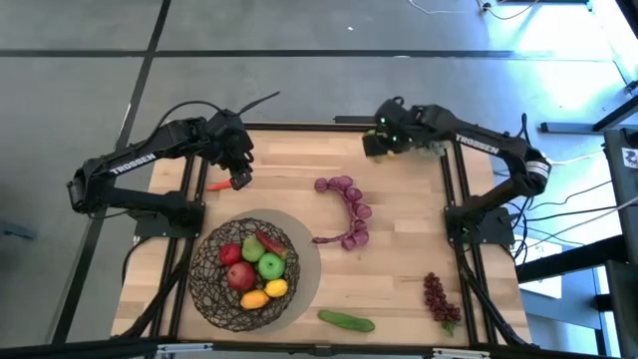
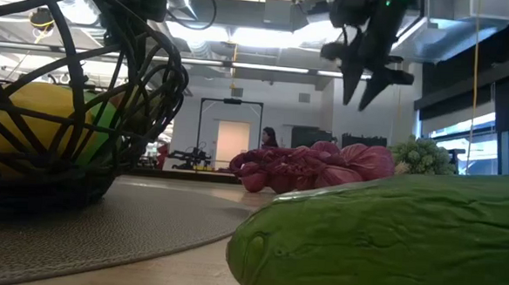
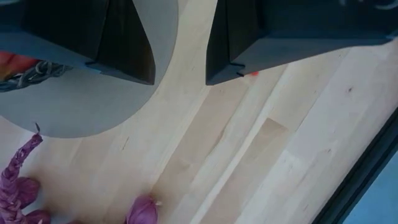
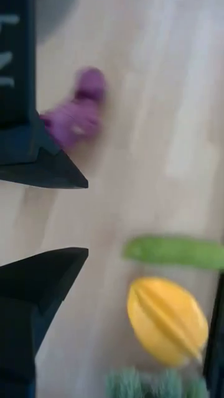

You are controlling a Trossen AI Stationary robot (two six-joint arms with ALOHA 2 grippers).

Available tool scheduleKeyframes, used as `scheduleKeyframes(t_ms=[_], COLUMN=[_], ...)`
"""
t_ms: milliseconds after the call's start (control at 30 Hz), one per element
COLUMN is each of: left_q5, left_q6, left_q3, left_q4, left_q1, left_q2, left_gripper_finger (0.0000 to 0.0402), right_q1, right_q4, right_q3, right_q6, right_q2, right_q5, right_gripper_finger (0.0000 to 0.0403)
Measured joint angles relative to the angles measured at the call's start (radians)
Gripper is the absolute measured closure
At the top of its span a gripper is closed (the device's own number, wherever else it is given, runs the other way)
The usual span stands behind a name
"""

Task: Build produce basket
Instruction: Put the yellow starfruit into the black wire basket

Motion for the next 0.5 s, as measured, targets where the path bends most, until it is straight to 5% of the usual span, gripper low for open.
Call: scheduleKeyframes(t_ms=[500], left_q5=[0.002], left_q6=[0.029], left_q3=[0.0], left_q4=[0.016], left_q1=[0.0], left_q2=[0.0], left_gripper_finger=[0.0269], right_q1=[-0.237], right_q4=[0.069], right_q3=[0.0], right_q6=[-0.007], right_q2=[0.233], right_q5=[0.046], right_gripper_finger=[0.0244])
